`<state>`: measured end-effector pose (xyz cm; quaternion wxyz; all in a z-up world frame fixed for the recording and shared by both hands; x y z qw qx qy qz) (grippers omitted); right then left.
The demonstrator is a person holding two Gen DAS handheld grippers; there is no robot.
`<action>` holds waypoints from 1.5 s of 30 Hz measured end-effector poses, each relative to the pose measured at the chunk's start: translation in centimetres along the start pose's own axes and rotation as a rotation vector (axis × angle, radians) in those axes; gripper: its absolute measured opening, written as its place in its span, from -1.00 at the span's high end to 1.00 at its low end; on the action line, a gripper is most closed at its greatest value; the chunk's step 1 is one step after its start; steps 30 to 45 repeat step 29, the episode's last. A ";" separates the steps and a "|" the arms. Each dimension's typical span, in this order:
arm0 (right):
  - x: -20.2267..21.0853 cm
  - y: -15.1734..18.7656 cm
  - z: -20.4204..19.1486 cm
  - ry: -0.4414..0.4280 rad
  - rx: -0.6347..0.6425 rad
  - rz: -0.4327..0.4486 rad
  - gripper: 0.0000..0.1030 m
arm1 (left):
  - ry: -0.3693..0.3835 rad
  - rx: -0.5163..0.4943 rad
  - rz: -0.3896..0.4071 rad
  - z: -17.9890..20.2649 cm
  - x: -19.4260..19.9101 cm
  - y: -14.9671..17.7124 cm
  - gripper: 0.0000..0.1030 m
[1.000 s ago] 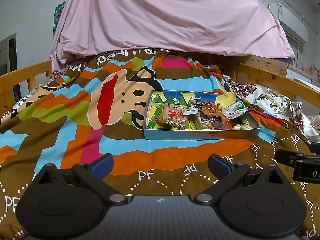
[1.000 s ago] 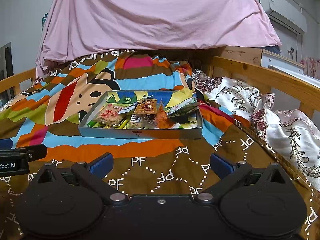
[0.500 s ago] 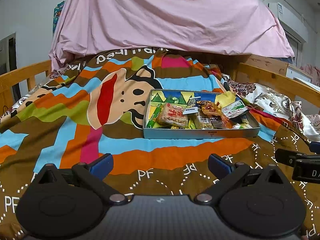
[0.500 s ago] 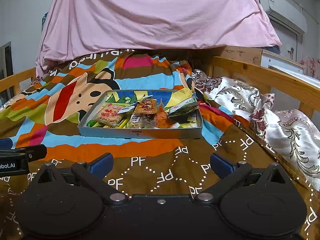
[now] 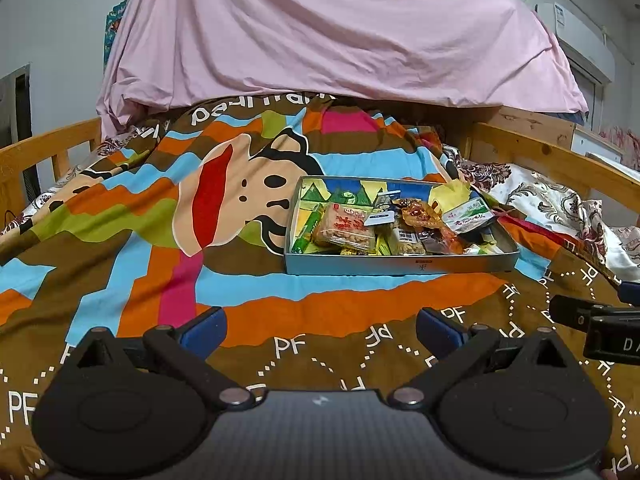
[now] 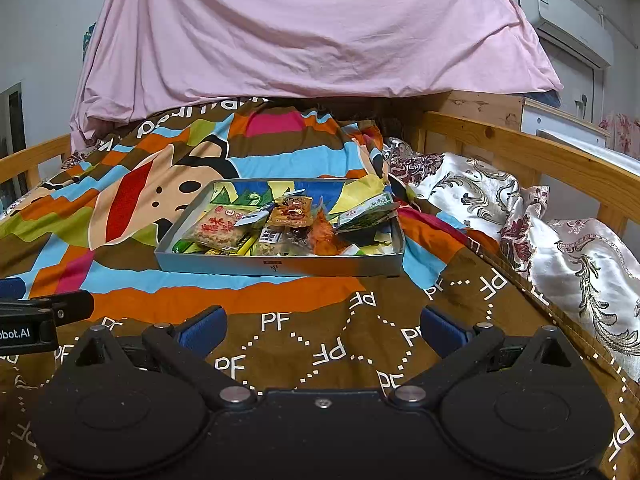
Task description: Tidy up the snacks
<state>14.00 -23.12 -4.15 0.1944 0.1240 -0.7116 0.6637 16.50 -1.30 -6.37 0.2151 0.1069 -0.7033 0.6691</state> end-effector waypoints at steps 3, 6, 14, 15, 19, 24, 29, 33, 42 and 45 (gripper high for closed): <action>0.0 0.0 0.0 0.001 0.001 0.000 -0.99 | 0.001 -0.001 0.000 0.0 0.0 0.0 -0.99; 0.0 0.0 0.0 0.000 0.000 0.000 -0.99 | 0.010 -0.007 -0.018 0.2 -0.2 0.3 -0.99; 0.0 0.0 0.0 0.002 0.001 -0.001 -0.99 | 0.010 0.024 -0.093 -0.2 -0.5 0.8 -0.99; 0.0 0.0 0.0 0.002 0.000 -0.001 -0.99 | 0.012 0.034 -0.097 -0.3 -0.5 0.9 -0.99; 0.0 0.0 0.0 0.002 0.002 -0.001 -0.99 | 0.012 0.053 -0.107 -0.7 -0.4 0.9 -0.99; 0.1 0.0 0.0 0.002 0.002 -0.002 -0.99 | 0.002 0.031 -0.103 -0.7 -0.4 0.7 -0.99; 0.1 -0.1 -0.1 0.002 0.002 -0.003 -0.99 | -0.007 0.010 -0.102 -0.5 -0.4 0.6 -0.99; 0.1 -0.1 -0.1 0.002 0.002 -0.003 -0.99 | -0.007 0.010 -0.102 -0.5 -0.4 0.6 -0.99; 0.1 -0.1 -0.1 0.002 0.002 -0.003 -0.99 | -0.007 0.010 -0.102 -0.5 -0.4 0.6 -0.99; 0.1 -0.1 -0.1 0.002 0.002 -0.003 -0.99 | -0.007 0.010 -0.102 -0.5 -0.4 0.6 -0.99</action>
Point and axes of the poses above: each gripper's, at about its wrist camera, not at the fingertips, and x roughly against the way its jaws point, z to its right, y to its underside, the point moved 7 cm from there along -x, roughly the way its jaws point, and after that the axes turned 4 degrees about -x, right-handed, at the moved point
